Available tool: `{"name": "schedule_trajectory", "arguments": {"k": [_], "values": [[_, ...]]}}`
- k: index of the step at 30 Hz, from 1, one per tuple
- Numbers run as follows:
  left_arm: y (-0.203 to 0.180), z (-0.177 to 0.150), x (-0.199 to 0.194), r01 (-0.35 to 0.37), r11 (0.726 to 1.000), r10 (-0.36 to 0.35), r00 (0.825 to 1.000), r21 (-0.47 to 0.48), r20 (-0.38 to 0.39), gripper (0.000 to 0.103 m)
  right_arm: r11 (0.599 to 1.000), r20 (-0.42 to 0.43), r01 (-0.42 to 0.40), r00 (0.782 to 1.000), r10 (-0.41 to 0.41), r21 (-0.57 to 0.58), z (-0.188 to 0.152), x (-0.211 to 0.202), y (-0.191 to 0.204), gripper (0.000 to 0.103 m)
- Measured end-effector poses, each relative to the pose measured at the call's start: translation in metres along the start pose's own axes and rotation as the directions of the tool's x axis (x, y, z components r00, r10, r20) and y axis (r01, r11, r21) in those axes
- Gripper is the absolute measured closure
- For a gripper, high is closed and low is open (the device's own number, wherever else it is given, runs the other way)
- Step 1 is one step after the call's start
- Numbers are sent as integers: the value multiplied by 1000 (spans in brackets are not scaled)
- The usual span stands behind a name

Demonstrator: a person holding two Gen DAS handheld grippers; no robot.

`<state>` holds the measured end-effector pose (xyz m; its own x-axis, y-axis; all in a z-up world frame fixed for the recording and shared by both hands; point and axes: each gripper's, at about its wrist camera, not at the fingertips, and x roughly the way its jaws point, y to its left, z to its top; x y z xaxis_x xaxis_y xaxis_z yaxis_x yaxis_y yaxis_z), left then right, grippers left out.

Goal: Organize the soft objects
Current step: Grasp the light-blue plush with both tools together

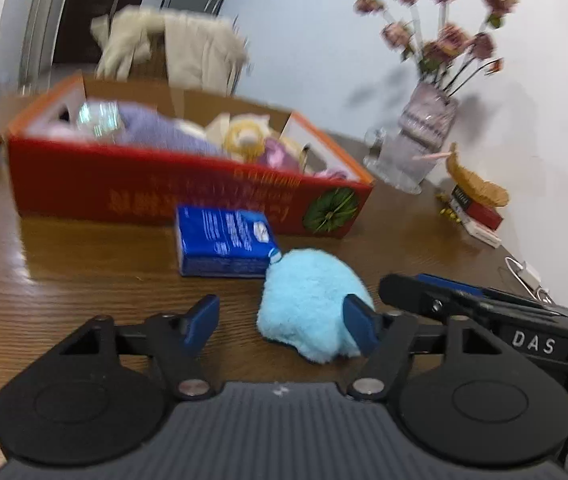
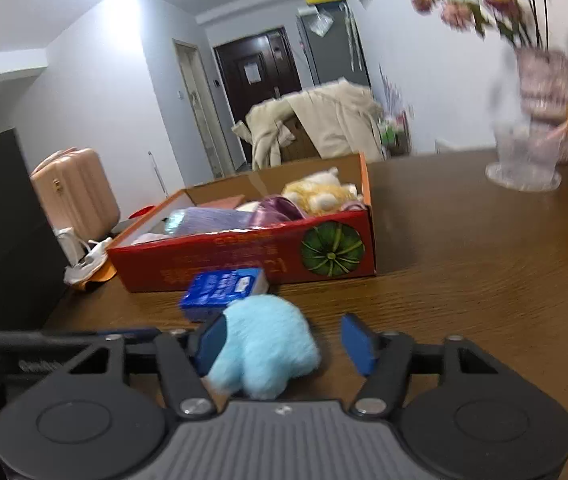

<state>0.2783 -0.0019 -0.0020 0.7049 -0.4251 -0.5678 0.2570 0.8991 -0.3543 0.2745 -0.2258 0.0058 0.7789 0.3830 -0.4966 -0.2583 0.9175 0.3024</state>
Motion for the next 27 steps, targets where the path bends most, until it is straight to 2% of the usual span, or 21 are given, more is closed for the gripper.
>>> {"name": "schedule_trajectory", "arguments": {"k": [4,6,11,14,21,27], "values": [[11,3,24,77,994,-80,996,-78,-39,57,996,-56,-57,997,60,68,4,29,-15,55],[14,3,28,118,988,-123,991,-101,-45,65,991,-80,-89,992,97,96,3,39,-19,64],[18,3,31,138,982,-144,989,-128,-39,67,982,-85,-126,987,139,137,-1,48,-25,68],[13,3,26,125,986,-129,991,-113,-35,68,982,-79,-126,987,138,142,-3,44,-23,71],[-10,1,-22,151,987,-148,988,-56,50,68,986,-3,-137,990,138,96,0,-6,-5,71],[-19,-3,-52,152,987,-147,985,-49,91,68,988,37,-145,989,143,57,3,-37,11,71]]}}
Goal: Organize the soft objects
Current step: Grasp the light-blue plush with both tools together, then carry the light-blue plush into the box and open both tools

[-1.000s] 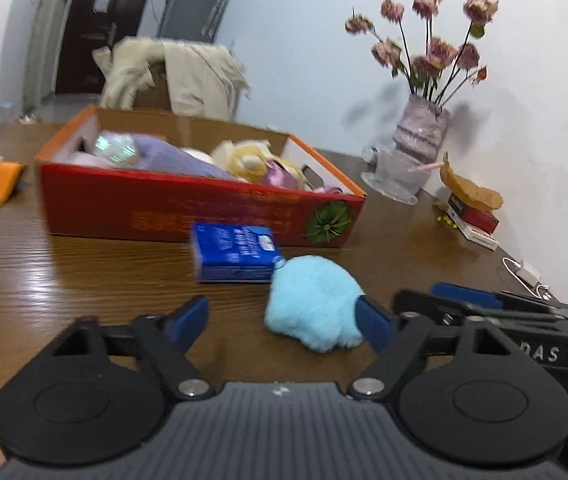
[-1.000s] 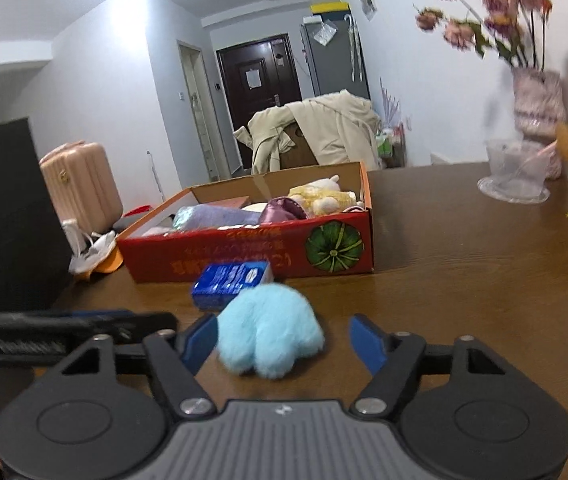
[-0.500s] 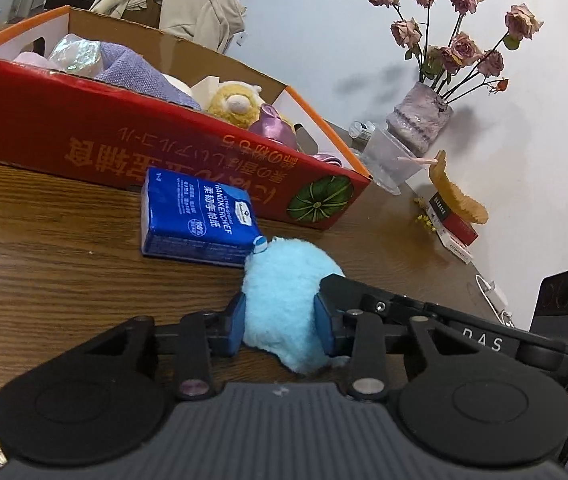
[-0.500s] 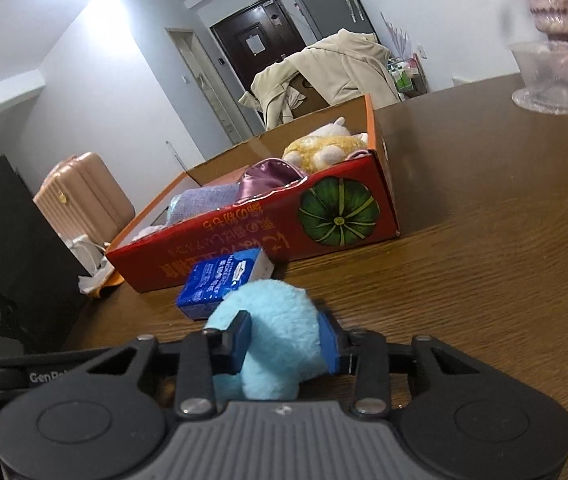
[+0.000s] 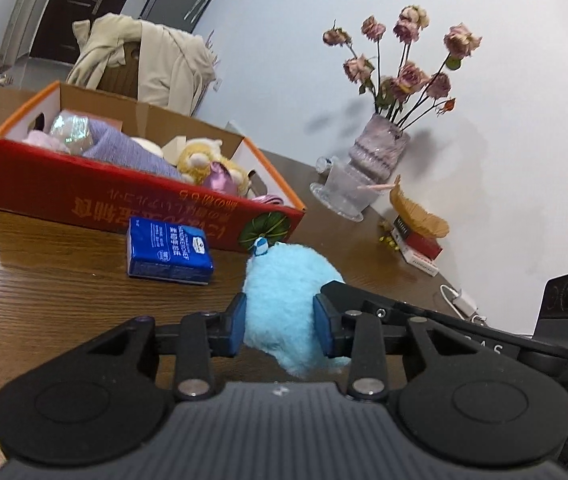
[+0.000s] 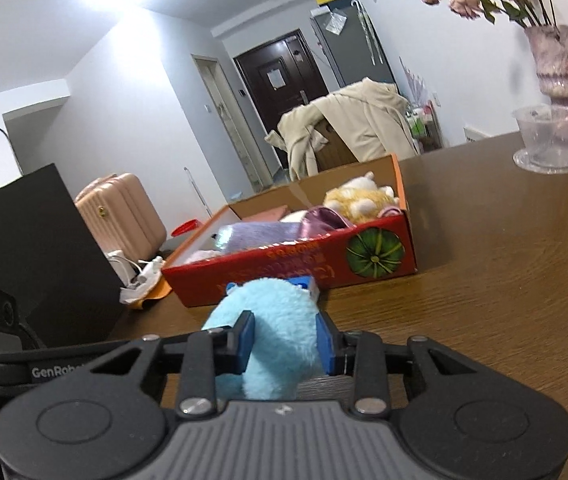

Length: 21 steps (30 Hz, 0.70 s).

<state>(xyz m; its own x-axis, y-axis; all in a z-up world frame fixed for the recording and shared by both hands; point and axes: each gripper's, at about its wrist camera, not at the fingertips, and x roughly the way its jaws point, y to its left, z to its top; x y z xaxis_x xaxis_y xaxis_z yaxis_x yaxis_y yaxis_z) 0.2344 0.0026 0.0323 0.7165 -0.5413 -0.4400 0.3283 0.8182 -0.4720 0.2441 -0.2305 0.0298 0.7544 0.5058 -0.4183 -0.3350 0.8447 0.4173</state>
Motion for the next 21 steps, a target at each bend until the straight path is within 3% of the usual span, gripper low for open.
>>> {"name": "schedule_trajectory", "arguments": {"k": [5,10,16,21], "values": [[-4,21,-14,2,1000,-3,999,9,53,68,999,36,-11,999,12,-53,19,-8,16,71],[-5,100,-7,-6,998,-4,989,69,149,68,985,114,-17,993,37,-174,87,12,35,71],[38,183,53,-46,998,39,989,47,141,68,983,65,-43,996,55,-179,171,105,20,71],[98,219,125,-96,995,98,992,-35,80,68,991,-32,-27,999,23,-128,205,203,-5,73]]}}
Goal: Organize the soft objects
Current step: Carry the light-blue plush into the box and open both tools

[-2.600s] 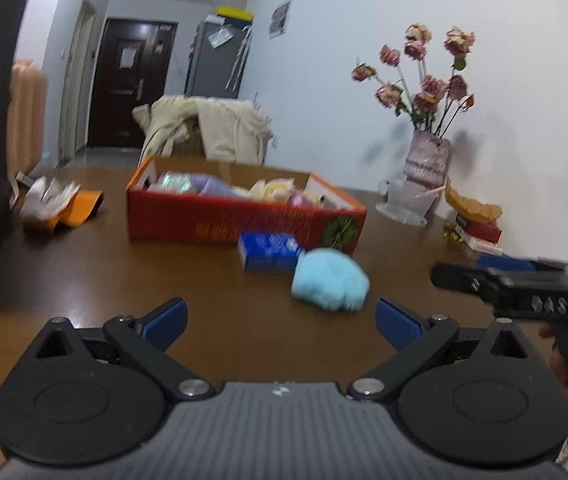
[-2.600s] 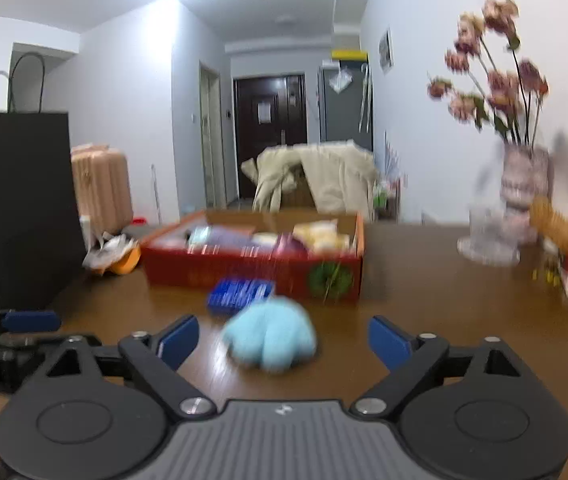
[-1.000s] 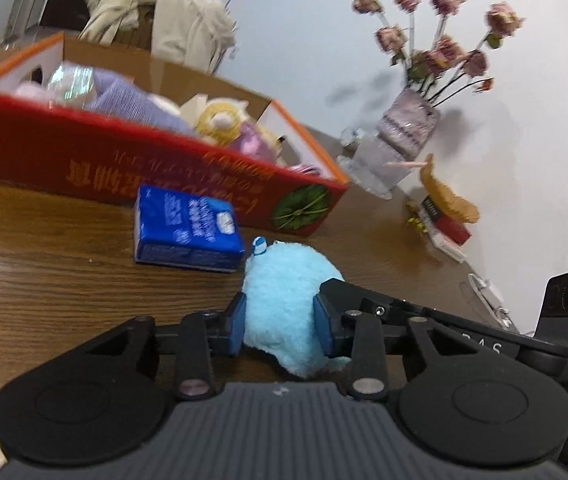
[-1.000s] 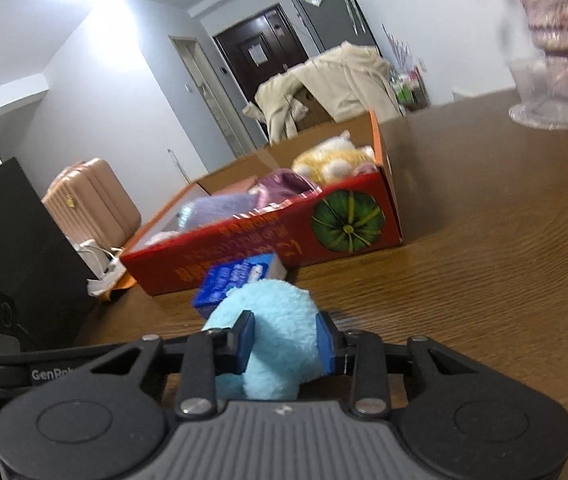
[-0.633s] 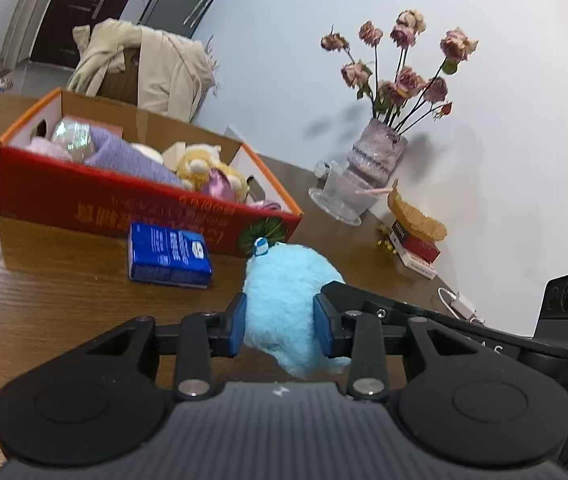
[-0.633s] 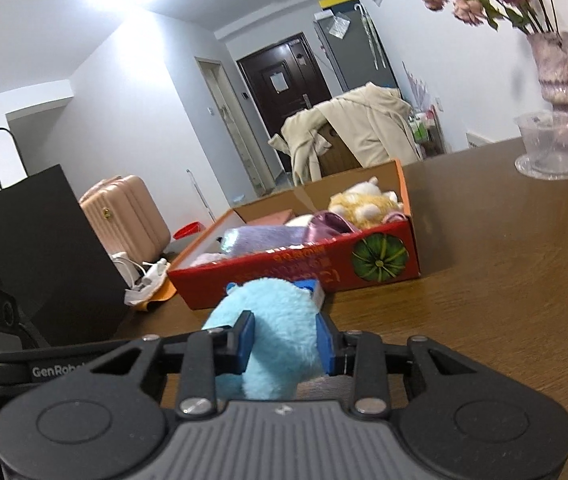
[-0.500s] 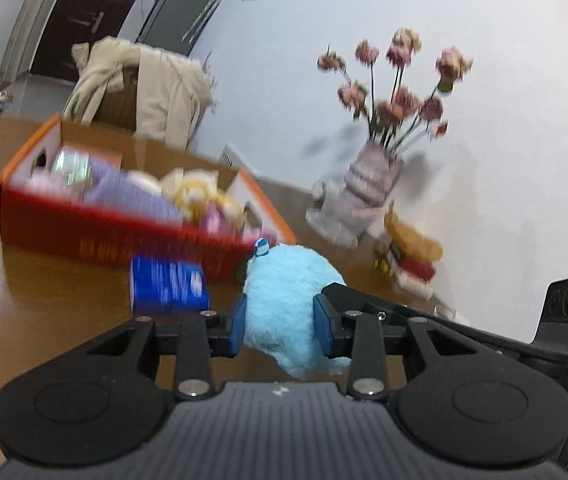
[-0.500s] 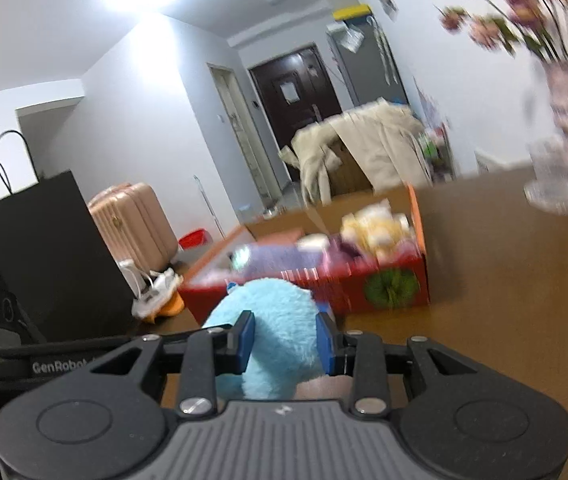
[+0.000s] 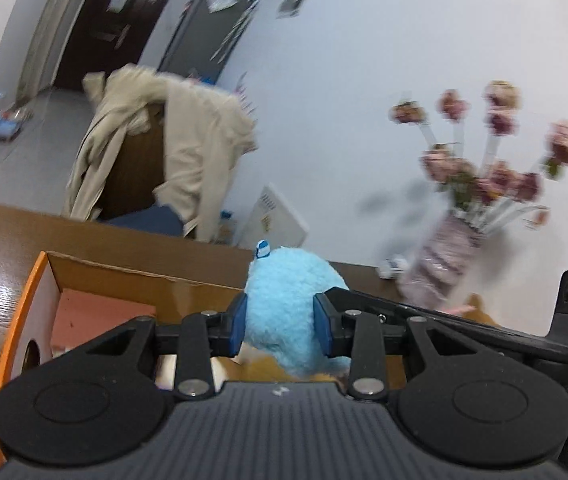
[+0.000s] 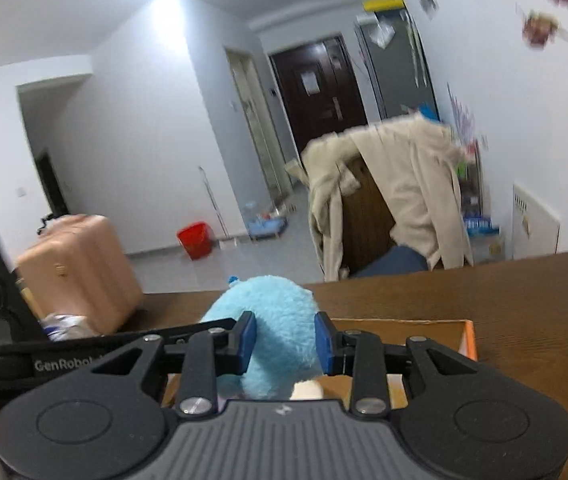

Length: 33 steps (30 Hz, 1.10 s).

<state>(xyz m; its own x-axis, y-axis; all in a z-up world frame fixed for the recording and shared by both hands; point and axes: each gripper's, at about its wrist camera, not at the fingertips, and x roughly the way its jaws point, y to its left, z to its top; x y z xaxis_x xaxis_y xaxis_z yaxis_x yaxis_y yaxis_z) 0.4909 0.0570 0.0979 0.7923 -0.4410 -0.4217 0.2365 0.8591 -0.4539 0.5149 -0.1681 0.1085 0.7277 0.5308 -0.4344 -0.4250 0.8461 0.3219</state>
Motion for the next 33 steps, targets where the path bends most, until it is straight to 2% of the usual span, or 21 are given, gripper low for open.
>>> {"name": "schedule_trajectory", "arguments": {"k": [4,7,11,14,16,22,25,28,30,33], "values": [[39,4,54,-57,998,54,994,-37,-91,69,998,-90,37,995,-33,42,-4,69,-24,78],[60,1,82,-125,988,106,973,-86,-204,66,992,-188,92,979,-74,88,-11,107,-37,83],[72,0,70,-92,993,80,986,-76,-147,61,991,-203,88,977,-66,97,-21,115,-39,82],[72,3,62,-113,992,104,986,-58,-129,61,995,-227,66,973,-48,71,-22,117,-35,81],[66,3,54,-114,992,107,987,-50,-121,61,996,-225,79,972,-66,52,-22,113,-28,81],[32,-4,0,-134,990,136,988,34,-67,59,997,-159,77,984,-78,-14,-6,51,-5,77],[10,-16,-41,-138,986,141,990,95,-19,55,993,-111,95,988,-103,-74,-6,8,9,68],[-16,-34,-84,-141,975,136,990,173,38,46,980,-47,139,988,-147,-145,-14,-42,26,63],[-32,-50,-115,-151,965,135,987,214,88,40,967,13,174,984,-175,-188,-24,-78,41,54],[-52,-79,-159,-155,956,120,981,251,150,28,947,96,221,974,-204,-233,-47,-129,60,46]]}}
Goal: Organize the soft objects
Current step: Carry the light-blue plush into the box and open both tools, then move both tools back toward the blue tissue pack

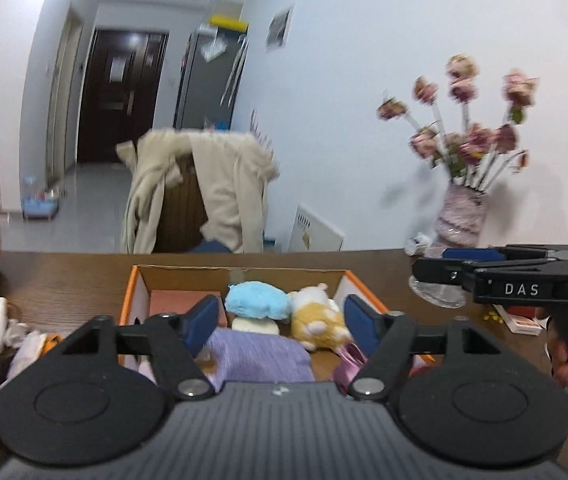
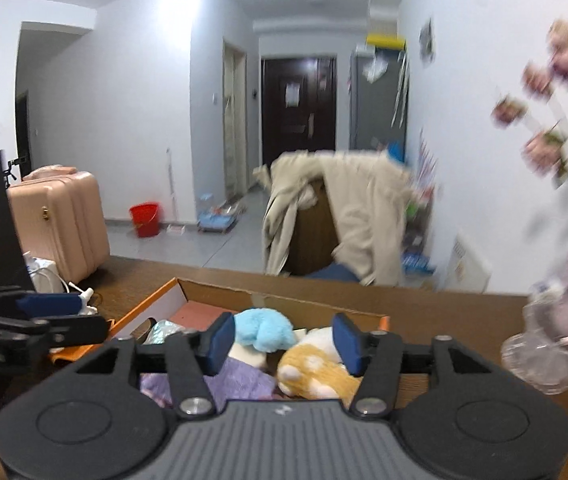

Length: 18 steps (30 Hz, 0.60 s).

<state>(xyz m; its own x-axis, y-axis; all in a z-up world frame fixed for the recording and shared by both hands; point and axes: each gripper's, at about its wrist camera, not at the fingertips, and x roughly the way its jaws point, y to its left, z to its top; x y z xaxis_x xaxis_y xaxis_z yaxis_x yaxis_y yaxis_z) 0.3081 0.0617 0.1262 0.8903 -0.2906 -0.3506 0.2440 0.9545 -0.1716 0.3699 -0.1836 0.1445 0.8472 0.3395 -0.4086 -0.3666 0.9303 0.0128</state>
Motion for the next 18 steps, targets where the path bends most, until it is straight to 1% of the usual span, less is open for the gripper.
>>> {"name": "schedule_trajectory", "arguments": {"k": [2,3,4,5,6,8,10,11,13,14,16,18], "values": [[-11,-16,-29,7,1000,-7,1000,15,21,20,1000,34,17,999,-17,-1,-15,-33,9,40],[-15,-27,-43,8,1000,-8,1000,15,25,17,1000,52,20,998,-20,8,-25,-49,14,32],[-18,-36,-55,2,1000,-3,1000,11,24,13,1000,63,17,998,-17,12,-34,-60,17,27],[-19,-48,-67,-6,1000,5,1000,14,25,11,1000,75,16,997,-17,18,-44,-73,22,22],[-20,-59,-78,-19,1000,18,999,16,28,10,1000,87,16,996,-17,17,-57,-85,28,19],[-22,-82,-99,-59,998,58,998,19,30,5,1000,108,4,994,-5,12,-83,-107,39,16],[-20,-104,-118,-92,996,92,995,-6,33,4,1000,125,-4,992,1,21,-109,-125,53,12],[-19,-116,-127,-92,996,93,995,-20,28,4,999,131,0,991,-5,36,-125,-134,59,8],[-16,-133,-142,-90,995,90,996,-48,11,3,997,126,8,992,-17,72,-151,-145,71,6],[-16,-140,-146,-90,995,90,996,-46,5,3,996,113,2,993,-12,87,-160,-149,75,6],[-15,-148,-151,-96,995,96,995,-25,4,3,997,84,-21,996,14,81,-173,-152,83,6],[-14,-149,-152,-104,994,105,995,-15,4,3,997,65,-3,998,-2,74,-180,-153,88,6]]}}
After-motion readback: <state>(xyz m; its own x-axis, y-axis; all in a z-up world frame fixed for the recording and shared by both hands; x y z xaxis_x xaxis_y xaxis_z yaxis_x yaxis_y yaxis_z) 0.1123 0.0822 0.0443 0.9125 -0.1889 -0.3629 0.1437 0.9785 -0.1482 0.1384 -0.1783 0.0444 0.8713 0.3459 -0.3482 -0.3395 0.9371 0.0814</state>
